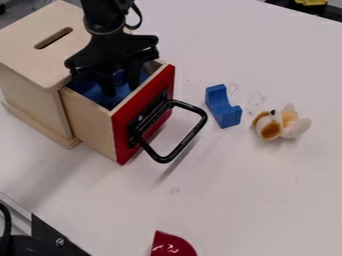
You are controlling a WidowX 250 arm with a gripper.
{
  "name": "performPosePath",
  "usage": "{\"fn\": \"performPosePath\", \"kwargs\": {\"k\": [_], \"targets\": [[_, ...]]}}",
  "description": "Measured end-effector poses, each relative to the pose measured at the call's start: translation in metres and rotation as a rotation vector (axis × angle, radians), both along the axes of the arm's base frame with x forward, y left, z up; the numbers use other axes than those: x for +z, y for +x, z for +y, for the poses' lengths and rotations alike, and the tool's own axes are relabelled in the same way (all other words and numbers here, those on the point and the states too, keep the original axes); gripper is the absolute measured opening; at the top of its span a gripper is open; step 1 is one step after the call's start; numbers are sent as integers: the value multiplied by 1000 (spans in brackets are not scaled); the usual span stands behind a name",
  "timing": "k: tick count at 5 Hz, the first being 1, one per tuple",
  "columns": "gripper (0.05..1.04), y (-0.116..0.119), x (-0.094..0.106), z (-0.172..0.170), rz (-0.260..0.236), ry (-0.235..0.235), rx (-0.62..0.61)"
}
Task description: Take out the reel from drawer
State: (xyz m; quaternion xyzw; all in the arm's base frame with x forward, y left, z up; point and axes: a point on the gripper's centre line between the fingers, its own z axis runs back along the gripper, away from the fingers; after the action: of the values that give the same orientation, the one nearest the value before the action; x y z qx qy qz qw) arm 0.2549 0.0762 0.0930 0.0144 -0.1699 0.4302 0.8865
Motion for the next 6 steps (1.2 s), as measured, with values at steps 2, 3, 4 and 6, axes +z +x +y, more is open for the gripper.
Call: {"fn": "performPosePath", "kwargs": {"k": [2,3,4,6], "targets": [[368,7,29,-46,-36,20,-176],[368,7,36,-85,-39,38,-286],[368,3,38,-126,-58,30,-387],[368,-9,-17,-182,30,0,-504]]}}
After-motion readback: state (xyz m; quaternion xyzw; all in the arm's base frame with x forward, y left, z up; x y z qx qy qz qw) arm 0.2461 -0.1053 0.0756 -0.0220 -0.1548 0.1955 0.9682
